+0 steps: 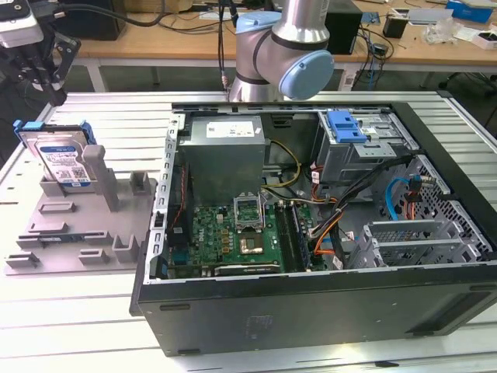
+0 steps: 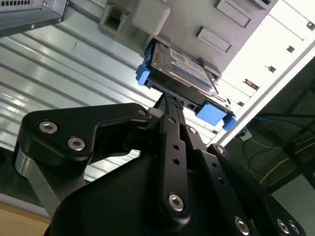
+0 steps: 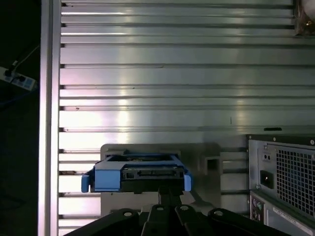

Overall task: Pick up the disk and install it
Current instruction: 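Pick up the disk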

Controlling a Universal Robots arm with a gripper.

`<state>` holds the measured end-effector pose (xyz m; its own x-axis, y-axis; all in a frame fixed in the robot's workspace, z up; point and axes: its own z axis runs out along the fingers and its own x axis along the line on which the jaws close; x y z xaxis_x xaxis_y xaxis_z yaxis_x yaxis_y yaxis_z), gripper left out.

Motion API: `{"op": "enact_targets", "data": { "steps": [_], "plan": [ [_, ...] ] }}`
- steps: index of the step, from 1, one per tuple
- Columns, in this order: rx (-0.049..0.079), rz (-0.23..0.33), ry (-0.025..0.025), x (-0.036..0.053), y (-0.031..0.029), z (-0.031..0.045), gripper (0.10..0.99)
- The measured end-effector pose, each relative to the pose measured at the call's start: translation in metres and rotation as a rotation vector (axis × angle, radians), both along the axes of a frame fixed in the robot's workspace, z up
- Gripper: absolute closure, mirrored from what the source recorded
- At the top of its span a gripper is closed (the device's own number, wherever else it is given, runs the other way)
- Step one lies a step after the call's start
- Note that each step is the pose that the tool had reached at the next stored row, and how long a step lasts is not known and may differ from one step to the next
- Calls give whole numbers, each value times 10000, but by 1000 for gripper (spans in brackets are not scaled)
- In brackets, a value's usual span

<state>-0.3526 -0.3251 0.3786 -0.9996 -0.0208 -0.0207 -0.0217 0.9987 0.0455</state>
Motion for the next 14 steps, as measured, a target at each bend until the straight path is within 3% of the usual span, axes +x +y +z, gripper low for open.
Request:
{"op": "enact_targets", "data": {
  "steps": [7, 12, 14],
  "plan": [
    [123, 1246, 36, 0, 0, -8, 980],
    [274, 2135, 98, 1, 0, -14, 980],
    [320, 2793, 145, 0, 0, -19, 980]
  ]
}}
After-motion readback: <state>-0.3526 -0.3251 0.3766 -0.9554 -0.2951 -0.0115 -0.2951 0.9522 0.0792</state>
